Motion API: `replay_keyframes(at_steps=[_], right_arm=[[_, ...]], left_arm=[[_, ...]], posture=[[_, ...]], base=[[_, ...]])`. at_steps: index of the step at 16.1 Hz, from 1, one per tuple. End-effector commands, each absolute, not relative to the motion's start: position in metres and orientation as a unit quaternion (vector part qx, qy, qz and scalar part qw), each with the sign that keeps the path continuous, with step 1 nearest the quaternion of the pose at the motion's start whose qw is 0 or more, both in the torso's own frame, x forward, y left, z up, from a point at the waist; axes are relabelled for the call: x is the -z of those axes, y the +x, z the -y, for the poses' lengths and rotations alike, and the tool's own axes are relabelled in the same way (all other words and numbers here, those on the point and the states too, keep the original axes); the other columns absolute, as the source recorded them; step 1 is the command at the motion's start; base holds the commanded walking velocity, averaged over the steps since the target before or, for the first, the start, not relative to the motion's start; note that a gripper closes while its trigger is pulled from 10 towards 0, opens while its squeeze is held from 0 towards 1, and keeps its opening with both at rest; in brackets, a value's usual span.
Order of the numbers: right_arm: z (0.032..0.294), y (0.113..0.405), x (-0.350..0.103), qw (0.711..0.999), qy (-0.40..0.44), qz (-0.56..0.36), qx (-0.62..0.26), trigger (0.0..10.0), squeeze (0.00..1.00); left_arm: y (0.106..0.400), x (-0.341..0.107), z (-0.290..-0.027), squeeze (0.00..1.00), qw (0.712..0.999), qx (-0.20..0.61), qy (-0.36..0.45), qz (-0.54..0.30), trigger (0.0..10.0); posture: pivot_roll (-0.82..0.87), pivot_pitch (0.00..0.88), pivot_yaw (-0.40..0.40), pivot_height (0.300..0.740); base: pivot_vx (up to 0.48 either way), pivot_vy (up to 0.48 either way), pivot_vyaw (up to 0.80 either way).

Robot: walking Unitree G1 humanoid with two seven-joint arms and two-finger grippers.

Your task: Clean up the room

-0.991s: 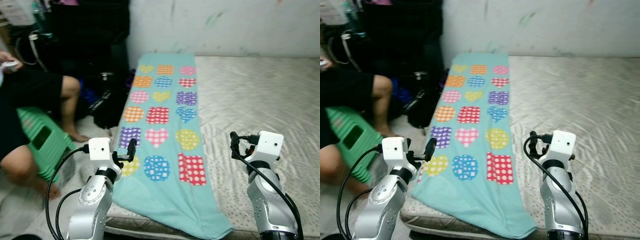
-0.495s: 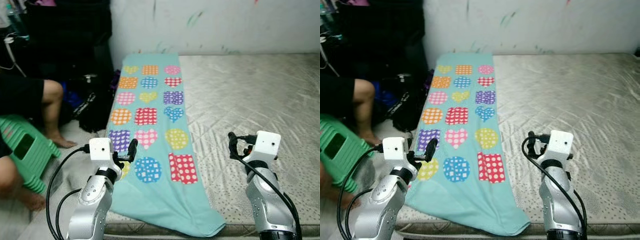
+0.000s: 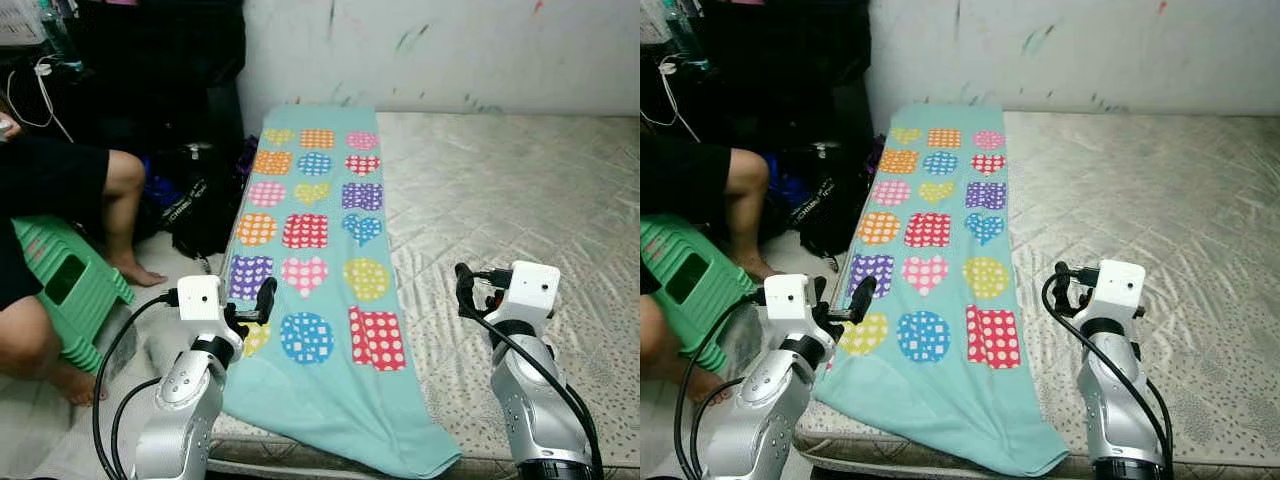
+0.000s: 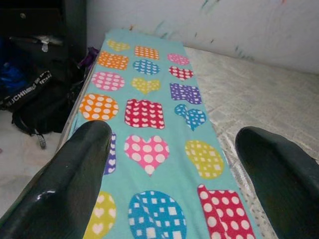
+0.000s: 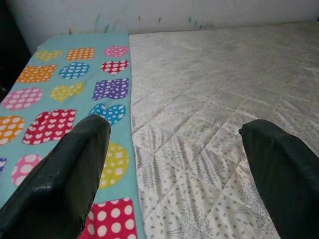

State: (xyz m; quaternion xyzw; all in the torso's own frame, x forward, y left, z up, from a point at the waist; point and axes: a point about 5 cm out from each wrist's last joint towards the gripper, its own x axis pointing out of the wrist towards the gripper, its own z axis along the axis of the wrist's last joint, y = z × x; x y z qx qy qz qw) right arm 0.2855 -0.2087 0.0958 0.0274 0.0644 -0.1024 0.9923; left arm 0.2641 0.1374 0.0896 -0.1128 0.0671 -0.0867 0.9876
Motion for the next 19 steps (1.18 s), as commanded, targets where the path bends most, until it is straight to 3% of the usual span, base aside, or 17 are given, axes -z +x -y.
replay_keyframes(at_steps=[1, 7, 12, 19], right_arm=[[0.2093, 0.2875, -0.0975, 0.992, 0.026, -0.061, 0.103, 10.0, 0.0], [0.2097, 0.2864, -0.0953, 0.992, 0.023, -0.065, 0.103, 10.0, 0.0], [0.2098, 0.2859, -0.0943, 0.992, 0.022, -0.067, 0.103, 10.0, 0.0], [0.2102, 0.2861, -0.0943, 0.992, 0.022, -0.067, 0.104, 10.0, 0.0]], left_arm=[[0.2638, -0.0916, -0.1368, 0.0, 0.987, 0.093, -0.111, -0.065, 10.0], [0.2621, -0.0906, -0.1366, 0.0, 0.987, 0.091, -0.115, -0.068, 10.0], [0.2612, -0.0892, -0.139, 0.0, 0.986, 0.08, -0.128, -0.071, 10.0], [0.2612, -0.0892, -0.1388, 0.0, 0.985, 0.08, -0.132, -0.073, 10.0]], posture=[[-0.1, 0.0, 0.045, 0.74], [-0.1, 0.0, 0.039, 0.74], [-0.1, 0.0, 0.038, 0.74], [-0.1, 0.0, 0.036, 0.74]], base=[[0.0, -0.334, 0.0], [0.0, -0.357, 0.0], [0.0, 0.0, 0.0], [0.0, 0.48, 0.0]])
